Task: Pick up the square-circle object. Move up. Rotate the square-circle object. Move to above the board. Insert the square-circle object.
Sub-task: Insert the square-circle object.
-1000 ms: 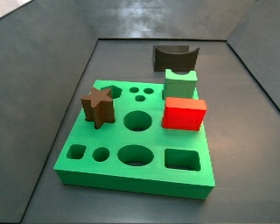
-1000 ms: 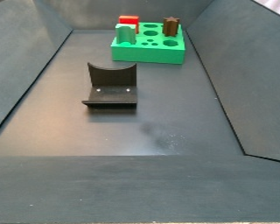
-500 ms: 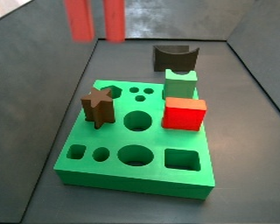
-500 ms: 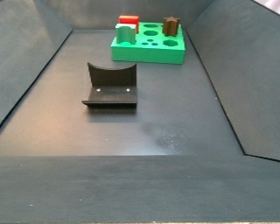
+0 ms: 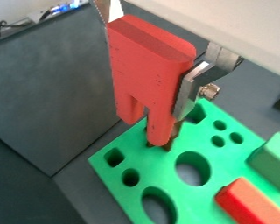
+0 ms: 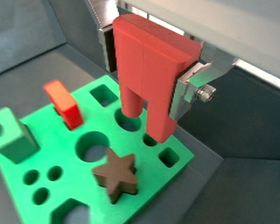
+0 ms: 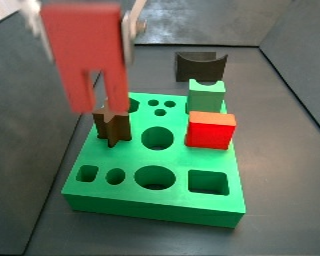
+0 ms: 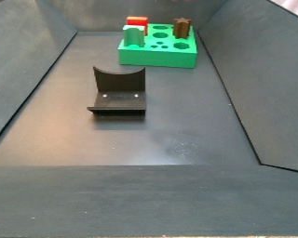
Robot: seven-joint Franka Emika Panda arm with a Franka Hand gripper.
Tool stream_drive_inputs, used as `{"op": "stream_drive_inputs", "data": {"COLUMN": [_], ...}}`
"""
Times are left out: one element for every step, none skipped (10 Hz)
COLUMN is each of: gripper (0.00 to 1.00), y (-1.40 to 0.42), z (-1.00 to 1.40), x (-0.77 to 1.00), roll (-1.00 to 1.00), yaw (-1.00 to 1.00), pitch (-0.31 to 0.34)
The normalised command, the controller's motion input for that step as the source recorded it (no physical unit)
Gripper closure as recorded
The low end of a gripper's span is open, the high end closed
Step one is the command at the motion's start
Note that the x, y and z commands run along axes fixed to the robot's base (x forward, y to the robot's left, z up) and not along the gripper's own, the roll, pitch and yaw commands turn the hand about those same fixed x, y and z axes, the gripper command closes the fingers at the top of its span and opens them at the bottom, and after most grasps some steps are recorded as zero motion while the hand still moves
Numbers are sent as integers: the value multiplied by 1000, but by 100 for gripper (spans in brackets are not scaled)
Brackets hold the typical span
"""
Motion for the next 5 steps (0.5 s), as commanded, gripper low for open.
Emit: {"op": "stream_drive_inputs", "data": {"gripper": [100, 100, 100, 100, 100], "y": [-306, -311, -274, -83, 0], "z": [-777, -746, -723, -649, 0], "x": [-189, -183, -169, -131, -74], "roll": [31, 43, 10, -44, 0], "yaw": [71, 74, 77, 74, 23], "pitch": [-64, -63, -66, -70, -50]}}
